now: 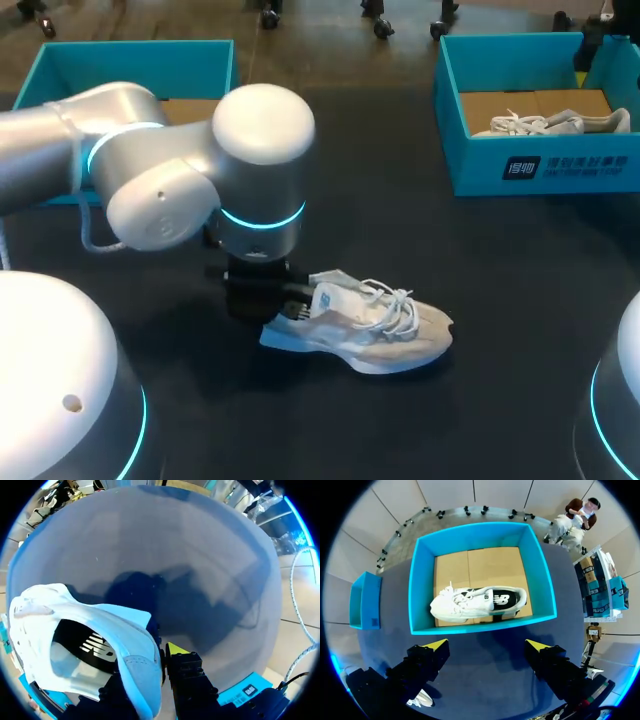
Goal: Take the shoe out of the shoebox, open the shoe tongue, remove and reinsert the insole, then place the shoe into the shoebox
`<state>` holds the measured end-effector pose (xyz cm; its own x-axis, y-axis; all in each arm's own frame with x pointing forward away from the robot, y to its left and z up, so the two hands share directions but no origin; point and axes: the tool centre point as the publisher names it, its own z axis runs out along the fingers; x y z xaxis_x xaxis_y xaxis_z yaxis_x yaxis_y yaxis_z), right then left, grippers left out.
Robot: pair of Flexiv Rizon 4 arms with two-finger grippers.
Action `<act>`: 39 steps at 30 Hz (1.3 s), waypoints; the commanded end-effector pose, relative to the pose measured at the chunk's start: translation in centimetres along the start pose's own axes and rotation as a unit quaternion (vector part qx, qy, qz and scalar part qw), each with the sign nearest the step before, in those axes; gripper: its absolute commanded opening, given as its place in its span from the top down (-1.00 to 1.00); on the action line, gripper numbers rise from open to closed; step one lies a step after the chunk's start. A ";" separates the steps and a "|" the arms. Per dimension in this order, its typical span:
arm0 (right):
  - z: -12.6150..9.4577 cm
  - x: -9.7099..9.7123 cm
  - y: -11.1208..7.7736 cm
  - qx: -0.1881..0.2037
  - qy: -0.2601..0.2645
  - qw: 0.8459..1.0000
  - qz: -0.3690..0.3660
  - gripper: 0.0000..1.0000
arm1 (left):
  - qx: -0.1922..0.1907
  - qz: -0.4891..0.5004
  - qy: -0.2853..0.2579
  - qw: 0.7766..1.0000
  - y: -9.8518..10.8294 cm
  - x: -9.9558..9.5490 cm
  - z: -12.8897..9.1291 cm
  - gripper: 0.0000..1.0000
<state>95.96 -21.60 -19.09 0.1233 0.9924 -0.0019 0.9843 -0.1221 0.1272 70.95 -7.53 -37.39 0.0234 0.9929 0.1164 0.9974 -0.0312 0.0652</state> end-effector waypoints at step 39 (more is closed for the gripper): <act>0.0 0.0 0.0 0.000 0.000 1.000 0.000 -1.00 | 0.006 0.019 -0.069 0.997 -0.9 0.5 -2.9 -1.00</act>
<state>95.96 -21.59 -19.09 0.1233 0.9924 -0.0019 0.9843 -0.1221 0.1272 70.00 -9.71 -37.18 0.0617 0.9970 0.0463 0.9960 -0.0645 0.0611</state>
